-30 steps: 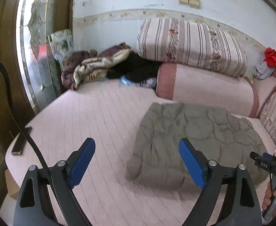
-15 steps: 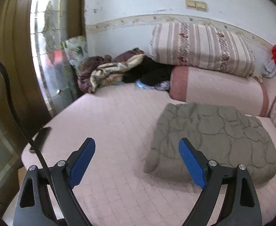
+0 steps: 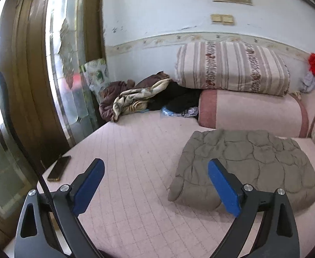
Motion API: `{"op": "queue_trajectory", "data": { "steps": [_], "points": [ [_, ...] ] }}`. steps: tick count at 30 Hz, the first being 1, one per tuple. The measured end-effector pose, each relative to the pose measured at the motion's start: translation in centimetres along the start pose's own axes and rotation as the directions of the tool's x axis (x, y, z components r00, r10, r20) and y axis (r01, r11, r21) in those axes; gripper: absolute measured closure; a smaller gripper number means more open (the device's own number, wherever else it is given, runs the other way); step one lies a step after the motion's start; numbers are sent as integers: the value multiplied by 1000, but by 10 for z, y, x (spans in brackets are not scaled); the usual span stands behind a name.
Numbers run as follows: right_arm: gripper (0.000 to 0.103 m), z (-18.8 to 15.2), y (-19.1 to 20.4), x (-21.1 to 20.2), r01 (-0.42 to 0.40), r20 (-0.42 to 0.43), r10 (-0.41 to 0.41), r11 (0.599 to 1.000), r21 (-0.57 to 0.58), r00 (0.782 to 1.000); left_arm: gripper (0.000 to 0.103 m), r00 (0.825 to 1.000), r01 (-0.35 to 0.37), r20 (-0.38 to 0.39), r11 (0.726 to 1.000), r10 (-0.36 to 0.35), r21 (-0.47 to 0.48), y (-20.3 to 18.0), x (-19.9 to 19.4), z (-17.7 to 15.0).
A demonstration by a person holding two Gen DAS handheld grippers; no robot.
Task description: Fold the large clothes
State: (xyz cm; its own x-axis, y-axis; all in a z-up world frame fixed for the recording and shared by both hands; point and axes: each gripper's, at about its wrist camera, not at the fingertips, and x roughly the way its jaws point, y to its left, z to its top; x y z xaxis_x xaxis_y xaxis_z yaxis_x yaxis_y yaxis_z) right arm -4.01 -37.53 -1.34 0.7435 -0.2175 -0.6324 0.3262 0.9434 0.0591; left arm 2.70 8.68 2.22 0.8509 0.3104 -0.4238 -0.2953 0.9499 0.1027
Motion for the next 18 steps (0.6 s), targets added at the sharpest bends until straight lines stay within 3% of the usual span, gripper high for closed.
{"op": "queue_trajectory", "data": {
  "steps": [3,7,12,18],
  "points": [
    [11,-19,39,30,-80,-83,78,997,-22,994,6,997,12,-71,998,-8,61,-12,4,-6],
    [11,-39,85,83,-210,-240,207,978,15,948,6,987,43,-158,993,-25,114,-25,19,-20],
    [11,-58,139,130,-263,-366,230,964,-43,902,6,964,90,-261,988,-55,125,-32,44,-36],
    [11,-80,194,169,-278,-439,204,954,-110,875,6,936,124,-340,990,-95,66,-26,69,-45]
  ]
}}
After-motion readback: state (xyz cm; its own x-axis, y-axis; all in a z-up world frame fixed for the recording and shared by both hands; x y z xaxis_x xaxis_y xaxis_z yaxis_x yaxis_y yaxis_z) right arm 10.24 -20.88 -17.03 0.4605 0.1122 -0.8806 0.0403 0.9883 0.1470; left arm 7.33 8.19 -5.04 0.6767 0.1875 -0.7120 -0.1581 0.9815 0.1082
